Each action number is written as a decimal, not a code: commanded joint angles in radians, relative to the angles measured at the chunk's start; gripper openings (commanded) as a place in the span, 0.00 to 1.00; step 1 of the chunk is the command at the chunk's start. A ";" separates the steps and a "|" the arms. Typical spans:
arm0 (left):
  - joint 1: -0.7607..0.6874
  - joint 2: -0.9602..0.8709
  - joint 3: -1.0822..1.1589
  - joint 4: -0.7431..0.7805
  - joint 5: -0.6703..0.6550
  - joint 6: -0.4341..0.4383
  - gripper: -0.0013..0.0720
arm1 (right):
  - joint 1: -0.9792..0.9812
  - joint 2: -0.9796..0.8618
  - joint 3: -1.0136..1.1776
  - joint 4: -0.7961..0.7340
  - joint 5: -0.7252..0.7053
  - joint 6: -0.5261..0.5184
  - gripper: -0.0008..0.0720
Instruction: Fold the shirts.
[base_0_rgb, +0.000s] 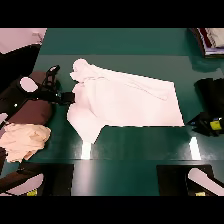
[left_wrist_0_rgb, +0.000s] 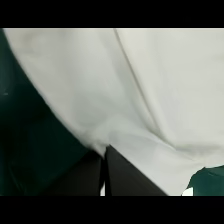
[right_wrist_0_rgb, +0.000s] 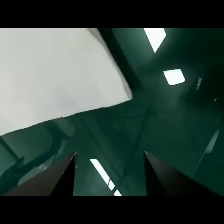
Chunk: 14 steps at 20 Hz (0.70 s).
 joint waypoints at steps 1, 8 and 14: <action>0.000 0.007 0.008 0.000 0.000 0.000 0.05 | -0.011 0.004 -0.129 0.079 -0.159 -0.001 0.65; 0.000 0.007 0.008 0.002 0.004 0.000 0.05 | 0.171 -0.149 -0.036 0.095 -0.262 0.001 0.60; 0.000 0.058 0.088 0.009 -0.023 -0.001 0.05 | 0.282 -0.156 0.104 0.085 -0.262 -0.001 0.03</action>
